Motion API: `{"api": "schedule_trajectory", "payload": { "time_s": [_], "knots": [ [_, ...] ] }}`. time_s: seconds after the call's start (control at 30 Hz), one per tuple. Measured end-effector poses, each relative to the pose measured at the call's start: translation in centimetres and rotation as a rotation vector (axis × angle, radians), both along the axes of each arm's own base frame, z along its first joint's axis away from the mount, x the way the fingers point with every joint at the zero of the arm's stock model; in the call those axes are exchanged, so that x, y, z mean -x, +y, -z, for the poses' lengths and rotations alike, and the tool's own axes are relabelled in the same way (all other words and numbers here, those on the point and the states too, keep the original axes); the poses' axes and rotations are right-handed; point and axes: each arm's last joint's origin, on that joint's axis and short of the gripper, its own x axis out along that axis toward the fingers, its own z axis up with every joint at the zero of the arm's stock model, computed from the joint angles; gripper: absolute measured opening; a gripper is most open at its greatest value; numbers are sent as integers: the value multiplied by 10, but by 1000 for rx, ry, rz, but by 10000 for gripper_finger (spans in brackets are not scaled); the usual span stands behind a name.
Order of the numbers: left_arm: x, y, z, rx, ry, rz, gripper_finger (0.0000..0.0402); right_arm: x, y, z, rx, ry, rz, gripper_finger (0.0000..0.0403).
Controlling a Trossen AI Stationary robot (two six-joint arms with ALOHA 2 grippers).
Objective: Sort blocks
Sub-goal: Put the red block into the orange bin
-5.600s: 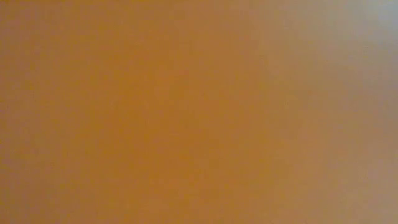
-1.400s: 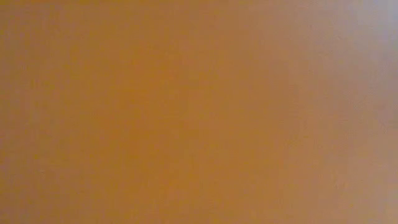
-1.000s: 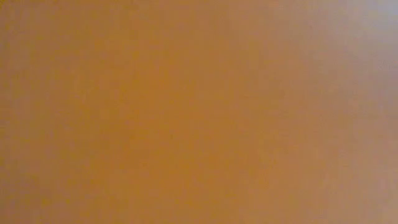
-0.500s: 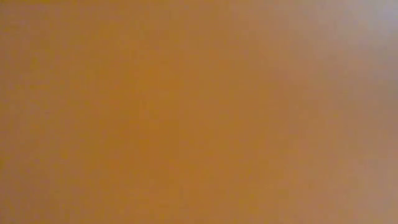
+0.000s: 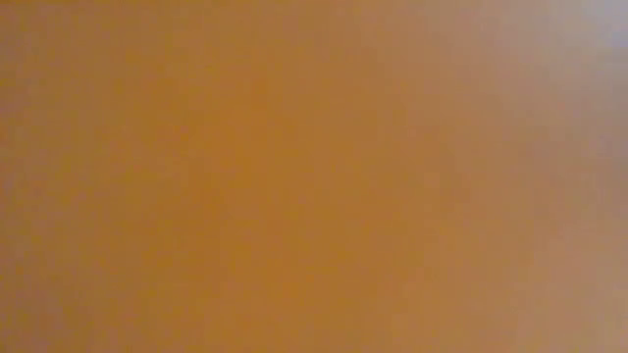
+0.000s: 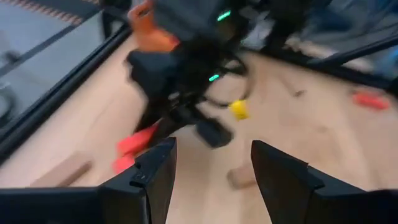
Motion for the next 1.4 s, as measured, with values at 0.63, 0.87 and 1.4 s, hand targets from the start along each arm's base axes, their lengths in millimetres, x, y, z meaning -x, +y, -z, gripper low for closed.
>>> {"api": "schedule_trajectory", "payload": {
  "time_s": [0.63, 0.87, 1.4],
  "knots": [
    [10, -6, 15, 471, -477, -544, 203, 23, 21, -132, 180, -368, -209, 33],
    [7, 3, 6, 574, -494, -598, 203, 12, 31, -143, 251, -473, -296, 34],
    [-46, 6, 16, 658, -439, -509, 203, 8, 38, -144, 263, -477, -309, 34]
  ]
}}
